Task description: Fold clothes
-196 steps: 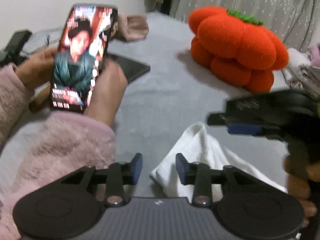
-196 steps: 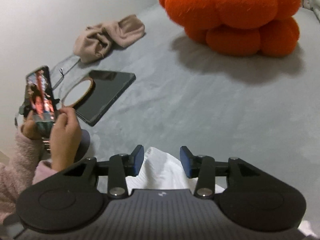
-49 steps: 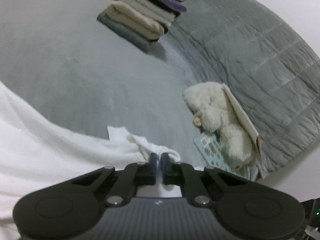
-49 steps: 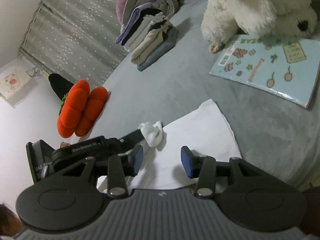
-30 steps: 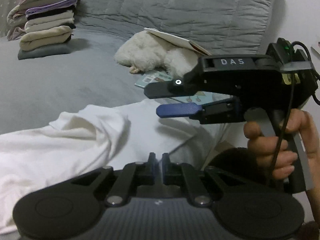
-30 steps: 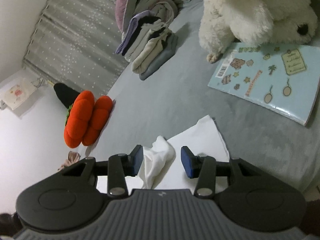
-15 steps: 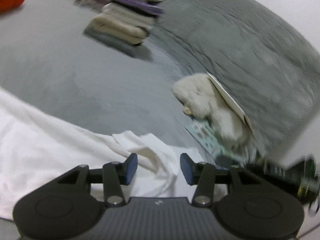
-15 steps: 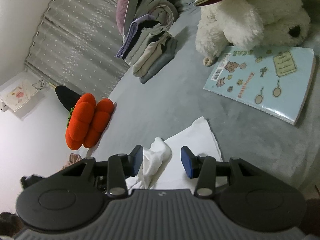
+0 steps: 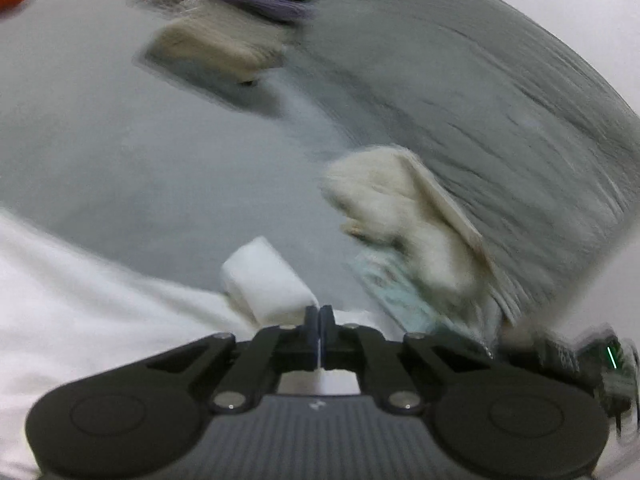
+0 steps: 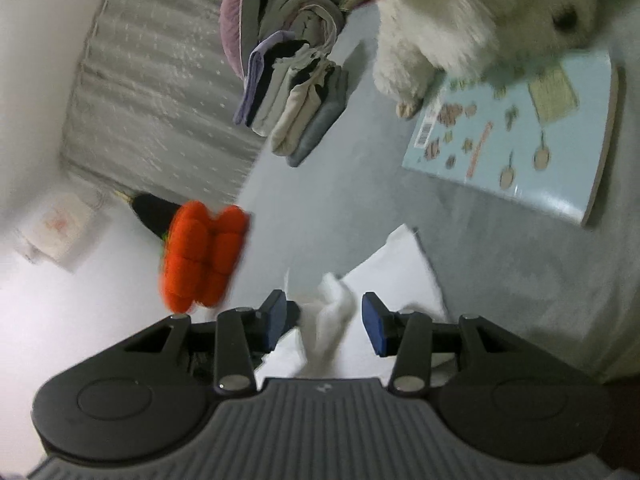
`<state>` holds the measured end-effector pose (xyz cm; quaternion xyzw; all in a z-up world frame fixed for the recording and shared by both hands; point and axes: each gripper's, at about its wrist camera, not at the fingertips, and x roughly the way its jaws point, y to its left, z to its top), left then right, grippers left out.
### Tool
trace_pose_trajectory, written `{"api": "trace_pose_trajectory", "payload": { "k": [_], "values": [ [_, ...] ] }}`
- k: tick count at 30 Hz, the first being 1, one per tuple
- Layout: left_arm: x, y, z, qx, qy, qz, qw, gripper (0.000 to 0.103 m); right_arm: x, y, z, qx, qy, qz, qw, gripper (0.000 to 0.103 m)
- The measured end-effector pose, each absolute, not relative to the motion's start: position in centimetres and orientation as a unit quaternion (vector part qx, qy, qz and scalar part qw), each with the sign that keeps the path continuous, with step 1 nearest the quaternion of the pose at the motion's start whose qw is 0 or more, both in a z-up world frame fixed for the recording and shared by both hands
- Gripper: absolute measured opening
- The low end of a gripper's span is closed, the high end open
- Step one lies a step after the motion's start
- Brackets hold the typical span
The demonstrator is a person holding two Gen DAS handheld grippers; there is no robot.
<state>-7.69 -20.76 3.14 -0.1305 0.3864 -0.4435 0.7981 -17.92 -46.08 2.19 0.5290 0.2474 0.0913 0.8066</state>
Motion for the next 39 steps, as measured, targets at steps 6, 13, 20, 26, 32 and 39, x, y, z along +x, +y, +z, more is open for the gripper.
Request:
{"api": "trace_pose_trajectory", "payload": {
  "k": [6,13,20,26,32,39],
  "values": [
    [-12.3,-23.6,4.0,0.017,0.345,-0.563,0.751,0.003,-17.4,-46.9,1.5,0.568,0.25,0.098,0.778,0.047],
    [-14.3,-22.9,3.3,0.063,0.348,-0.57,0.741,0.034,-17.7,-46.8,1.3,0.558,0.259,0.082,0.784,0.047],
    [-11.0,-21.4,4.7,0.028,0.337,-0.527,0.779,0.038,-19.3,-45.6,2.3,0.49,0.265,0.042,0.829,0.047],
    [-7.7,-21.9,5.1,0.039,0.331,-0.481,0.811,0.038,-19.3,-41.8,3.1,0.354,0.28,-0.022,0.892,0.025],
    [-5.5,-24.3,5.0,0.034,0.36,-0.486,0.796,0.038,-19.5,-40.1,2.7,0.29,0.281,-0.08,0.911,0.0],
    [-3.9,-27.2,4.3,0.023,0.402,-0.519,0.754,0.036,-21.5,-40.3,3.6,0.286,0.27,-0.098,0.914,0.0]
  ]
}}
